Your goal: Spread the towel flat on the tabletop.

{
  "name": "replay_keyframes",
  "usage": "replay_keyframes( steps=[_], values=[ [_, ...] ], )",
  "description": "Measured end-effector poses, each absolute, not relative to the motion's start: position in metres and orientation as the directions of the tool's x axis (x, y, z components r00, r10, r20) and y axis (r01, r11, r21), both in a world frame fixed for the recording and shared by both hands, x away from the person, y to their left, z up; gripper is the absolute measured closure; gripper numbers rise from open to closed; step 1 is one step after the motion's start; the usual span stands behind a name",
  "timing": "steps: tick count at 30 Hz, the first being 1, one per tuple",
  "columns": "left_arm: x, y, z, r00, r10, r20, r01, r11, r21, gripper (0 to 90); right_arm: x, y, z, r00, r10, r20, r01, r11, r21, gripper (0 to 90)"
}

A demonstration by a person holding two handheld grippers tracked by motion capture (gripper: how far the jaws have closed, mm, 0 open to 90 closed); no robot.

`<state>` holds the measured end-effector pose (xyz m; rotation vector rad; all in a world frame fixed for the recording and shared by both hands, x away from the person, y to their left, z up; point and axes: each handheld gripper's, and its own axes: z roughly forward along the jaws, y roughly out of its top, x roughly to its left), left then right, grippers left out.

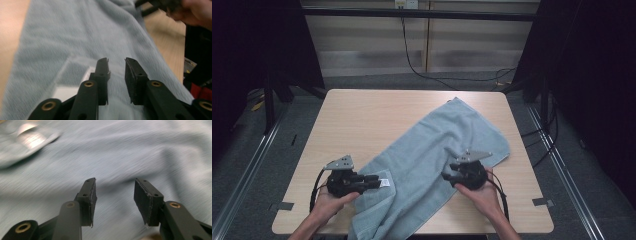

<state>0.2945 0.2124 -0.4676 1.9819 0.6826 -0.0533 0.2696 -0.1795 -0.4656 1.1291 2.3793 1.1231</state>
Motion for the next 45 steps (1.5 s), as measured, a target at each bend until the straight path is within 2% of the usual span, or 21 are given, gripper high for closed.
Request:
replay_keyframes(
  steps=[3,6,9,12,13,15,18,20,23,26,29,33,40,45],
  values=[
    [0.312,0.204,-0.469,0.828,0.47,-0.307,0.497,-0.361,0.789,61.6,0.245,-0.175,-0.474,-0.699,0.698,0.155,0.551,0.388,0.739,52.9],
    [0.327,0.192,-0.486,0.81,0.515,-0.281,0.518,-0.402,0.755,50.5,0.231,-0.165,-0.49,-0.723,0.668,0.178,0.565,0.422,0.709,47.4],
    [0.333,0.187,-0.498,0.807,0.523,-0.275,0.532,-0.443,0.721,40.8,0.228,-0.155,-0.495,-0.738,0.658,0.151,0.549,0.454,0.702,40.4],
    [0.33,0.185,-0.5,0.815,0.528,-0.24,0.515,-0.47,0.717,39.8,0.228,-0.148,-0.499,-0.751,0.65,0.115,0.523,0.48,0.705,40.1],
    [0.329,0.185,-0.502,0.819,0.526,-0.231,0.508,-0.477,0.717,39.8,0.229,-0.148,-0.499,-0.756,0.647,0.097,0.513,0.494,0.702,43.1],
    [0.326,0.184,-0.503,0.823,0.528,-0.209,0.492,-0.482,0.725,40.8,0.23,-0.15,-0.498,-0.761,0.647,0.047,0.493,0.531,0.689,47.4],
    [0.32,0.181,-0.503,0.84,0.52,-0.154,0.452,-0.513,0.73,43.7,0.236,-0.164,-0.499,-0.731,0.681,0.038,0.512,0.511,0.69,50.8],
    [0.317,0.179,-0.502,0.849,0.509,-0.144,0.439,-0.528,0.727,51.6,0.241,-0.176,-0.499,-0.703,0.71,0.037,0.533,0.491,0.689,51.3],
    [0.312,0.176,-0.503,0.86,0.486,-0.159,0.432,-0.526,0.733,70.7,0.252,-0.193,-0.499,-0.667,0.744,0.029,0.554,0.47,0.687,51.3],
    [0.308,0.175,-0.501,0.858,0.476,-0.192,0.443,-0.498,0.746,78.5,0.267,-0.212,-0.5,-0.622,0.782,0.038,0.583,0.43,0.69,51.4],
    [0.303,0.176,-0.494,0.859,0.447,-0.249,0.455,-0.442,0.773,79.1,0.278,-0.224,-0.5,-0.589,0.807,0.038,0.601,0.406,0.688,53.0],
    [0.292,0.178,-0.479,0.873,0.413,-0.259,0.429,-0.398,0.811,78.1,0.29,-0.229,-0.5,-0.564,0.825,0.035,0.618,0.394,0.68,53.4],
    [0.281,0.189,-0.466,0.875,0.407,-0.262,0.414,-0.349,0.84,77.4,0.296,-0.23,-0.499,-0.559,0.828,0.032,0.621,0.393,0.678,53.4],
    [0.269,0.2,-0.459,0.882,0.384,-0.275,0.406,-0.319,0.856,80.6,0.306,-0.238,-0.499,-0.521,0.853,0.007,0.633,0.381,0.673,51.7]
  ],
)
